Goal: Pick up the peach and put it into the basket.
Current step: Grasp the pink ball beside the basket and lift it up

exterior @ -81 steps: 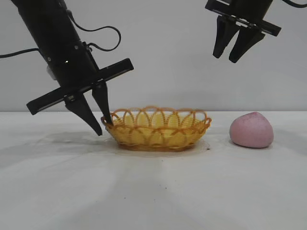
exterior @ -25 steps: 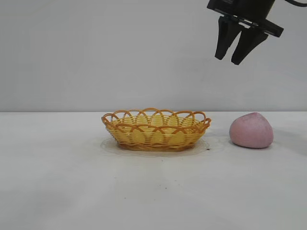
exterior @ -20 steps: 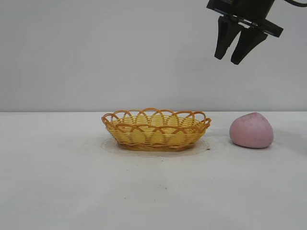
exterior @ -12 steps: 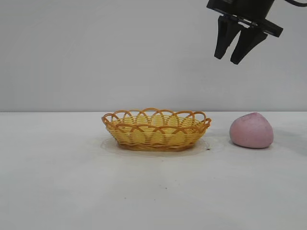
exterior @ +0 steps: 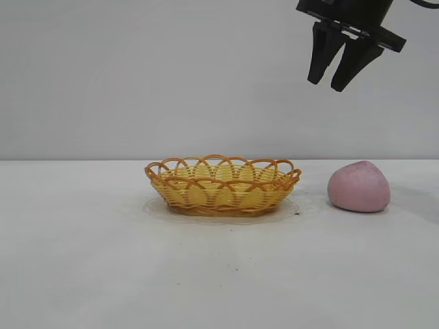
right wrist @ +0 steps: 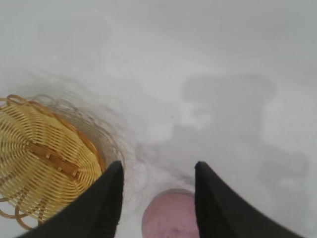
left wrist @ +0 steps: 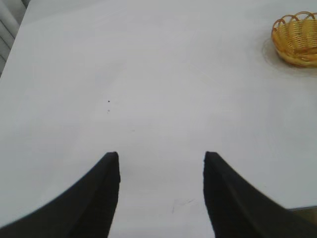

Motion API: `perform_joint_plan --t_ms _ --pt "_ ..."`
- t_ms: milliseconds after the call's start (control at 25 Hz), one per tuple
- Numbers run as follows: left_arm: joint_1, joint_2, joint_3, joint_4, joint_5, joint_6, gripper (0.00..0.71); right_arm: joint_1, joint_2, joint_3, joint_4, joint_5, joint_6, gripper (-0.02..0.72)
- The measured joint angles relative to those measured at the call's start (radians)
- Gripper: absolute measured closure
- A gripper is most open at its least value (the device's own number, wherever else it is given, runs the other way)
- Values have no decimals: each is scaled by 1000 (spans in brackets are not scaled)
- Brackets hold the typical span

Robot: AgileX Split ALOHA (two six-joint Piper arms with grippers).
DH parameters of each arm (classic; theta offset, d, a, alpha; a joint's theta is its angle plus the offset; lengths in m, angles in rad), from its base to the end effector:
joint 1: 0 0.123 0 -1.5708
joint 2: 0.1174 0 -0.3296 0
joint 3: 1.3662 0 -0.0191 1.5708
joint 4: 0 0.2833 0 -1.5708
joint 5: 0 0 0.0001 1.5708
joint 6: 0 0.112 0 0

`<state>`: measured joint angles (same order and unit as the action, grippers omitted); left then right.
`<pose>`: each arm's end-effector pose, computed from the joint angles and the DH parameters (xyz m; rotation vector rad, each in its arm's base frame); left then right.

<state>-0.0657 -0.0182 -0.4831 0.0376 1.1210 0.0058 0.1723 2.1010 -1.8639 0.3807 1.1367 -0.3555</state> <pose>-0.0063 0.0042 0.2719 0.0720 2.1015 0.0094 0.5001 0.1254 0.2621 -0.5758 2.7291 0.4805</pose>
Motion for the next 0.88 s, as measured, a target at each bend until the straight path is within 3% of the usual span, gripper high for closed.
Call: perform_joint_plan --t_ms 200,440,680,880 --pt "5 0 0 -1 0 0 376 0 0 0 -32 4 11 370" --pt "97 -2 0 -2 0 0 376 0 0 0 -67 64 33 370" --pt "103 -2 0 -4 0 0 376 0 40 2 -117 92 94 370" --pt "103 -2 0 -4 0 0 376 4 65 104 -121 89 109 370"
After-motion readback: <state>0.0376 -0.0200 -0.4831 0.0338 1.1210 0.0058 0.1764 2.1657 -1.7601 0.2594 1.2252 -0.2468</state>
